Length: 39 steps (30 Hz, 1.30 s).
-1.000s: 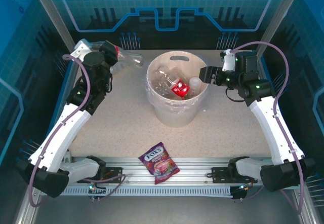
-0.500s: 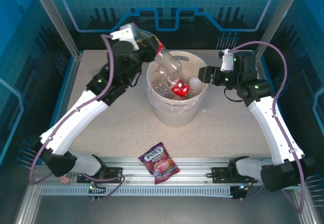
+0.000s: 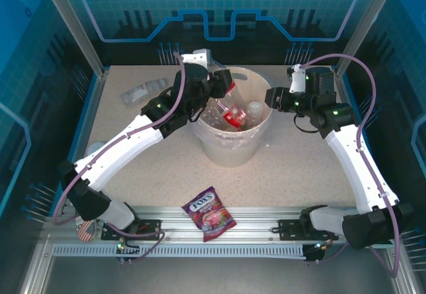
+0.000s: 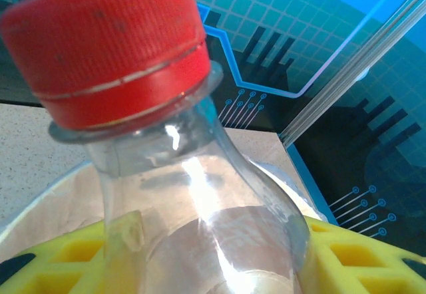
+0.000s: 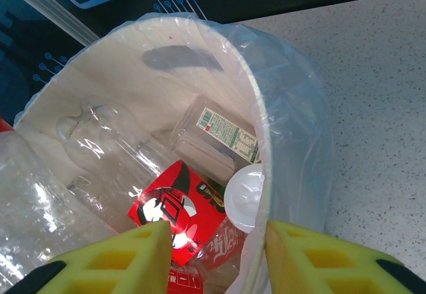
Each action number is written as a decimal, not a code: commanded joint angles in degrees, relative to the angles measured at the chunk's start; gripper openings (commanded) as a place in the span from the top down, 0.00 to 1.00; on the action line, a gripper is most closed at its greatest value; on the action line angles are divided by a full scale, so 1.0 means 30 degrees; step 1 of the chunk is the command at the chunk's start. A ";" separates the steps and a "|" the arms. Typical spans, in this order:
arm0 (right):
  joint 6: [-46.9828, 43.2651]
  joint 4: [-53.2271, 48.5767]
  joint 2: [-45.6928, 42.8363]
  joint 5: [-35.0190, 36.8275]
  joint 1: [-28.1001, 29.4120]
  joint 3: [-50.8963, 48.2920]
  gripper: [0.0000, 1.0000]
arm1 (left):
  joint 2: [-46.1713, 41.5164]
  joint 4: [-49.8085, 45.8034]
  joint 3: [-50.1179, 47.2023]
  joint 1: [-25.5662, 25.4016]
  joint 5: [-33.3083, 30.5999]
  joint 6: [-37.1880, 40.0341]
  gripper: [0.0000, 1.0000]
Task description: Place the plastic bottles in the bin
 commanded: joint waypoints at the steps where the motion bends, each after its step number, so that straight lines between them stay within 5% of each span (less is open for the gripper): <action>1: -0.0022 0.0094 0.0023 0.0142 0.0313 -0.0010 0.59 | 0.0325 0.0341 -0.0260 -0.0435 0.0285 -0.0463 0.87; 23: -0.0422 -0.0199 0.0546 0.1025 0.0780 0.0163 0.73 | 0.2603 0.0077 -0.1322 -0.1184 0.0343 -0.2475 0.80; 27: -0.0458 -0.0198 0.0634 0.1013 0.0922 0.0169 0.72 | 0.3169 -0.0152 -0.0859 -0.1200 0.0503 -0.2120 0.69; 31: -0.0488 -0.0230 0.0593 0.1312 0.0944 0.0089 0.72 | 0.3120 -0.0128 -0.0771 -0.1191 0.0414 -0.1454 0.40; 34: -0.0531 -0.0252 0.0585 0.1293 0.0956 0.0102 0.72 | 0.2986 -0.0214 -0.0576 -0.1202 0.0482 -0.0905 0.27; 39: -0.0539 -0.0204 0.0604 0.1277 0.0958 0.0080 0.72 | 0.2635 -0.0321 -0.0352 -0.1184 0.0262 -0.0285 0.22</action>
